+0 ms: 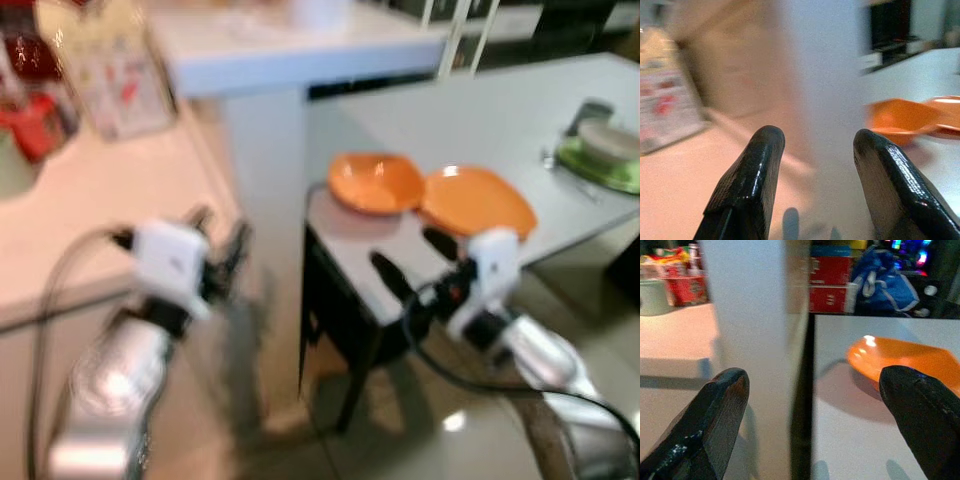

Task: Setting the table

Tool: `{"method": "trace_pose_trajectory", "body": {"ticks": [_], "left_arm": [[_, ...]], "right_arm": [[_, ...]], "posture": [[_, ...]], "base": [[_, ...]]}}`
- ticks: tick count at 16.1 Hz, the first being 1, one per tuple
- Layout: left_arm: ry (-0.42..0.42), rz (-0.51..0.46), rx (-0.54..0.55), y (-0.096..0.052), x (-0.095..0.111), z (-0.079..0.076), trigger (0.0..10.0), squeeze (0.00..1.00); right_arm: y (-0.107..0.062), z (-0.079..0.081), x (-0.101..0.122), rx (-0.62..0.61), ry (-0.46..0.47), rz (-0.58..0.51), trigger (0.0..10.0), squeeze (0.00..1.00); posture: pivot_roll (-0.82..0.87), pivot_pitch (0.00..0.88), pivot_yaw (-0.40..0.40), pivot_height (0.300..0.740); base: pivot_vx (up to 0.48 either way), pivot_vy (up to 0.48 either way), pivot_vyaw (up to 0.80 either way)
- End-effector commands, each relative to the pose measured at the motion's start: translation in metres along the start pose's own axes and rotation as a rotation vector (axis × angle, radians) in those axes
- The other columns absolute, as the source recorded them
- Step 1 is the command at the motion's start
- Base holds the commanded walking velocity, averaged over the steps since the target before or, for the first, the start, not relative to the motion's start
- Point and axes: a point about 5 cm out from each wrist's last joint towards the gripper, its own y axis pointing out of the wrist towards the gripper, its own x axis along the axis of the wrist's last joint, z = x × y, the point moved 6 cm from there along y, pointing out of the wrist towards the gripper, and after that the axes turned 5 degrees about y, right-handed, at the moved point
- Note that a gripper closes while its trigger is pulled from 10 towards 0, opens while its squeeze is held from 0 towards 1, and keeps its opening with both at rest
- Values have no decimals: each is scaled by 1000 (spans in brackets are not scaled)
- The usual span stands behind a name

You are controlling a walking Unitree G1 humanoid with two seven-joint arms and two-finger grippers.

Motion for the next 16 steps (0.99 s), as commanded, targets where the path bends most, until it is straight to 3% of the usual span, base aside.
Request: {"method": "trace_pose_trajectory", "body": {"ticks": [1,11,16], "left_arm": [[-7,13,-9,1,-2,-2,10000,0],[17,39,10,-2,-4,10,10000,0],[19,32,-8,-2,-1,6,10000,0]], "right_arm": [[-3,-8,4,-37,-15,-11,10000,0],[3,-5,5,-39,-12,-14,10000,0],[2,-8,5,-48,-13,-15,10000,0]], "posture": [[73,0,-31,740],[75,0,-30,740],[80,0,-27,740]], "base": [[0,439,0],[0,451,0],[0,451,0]]}}
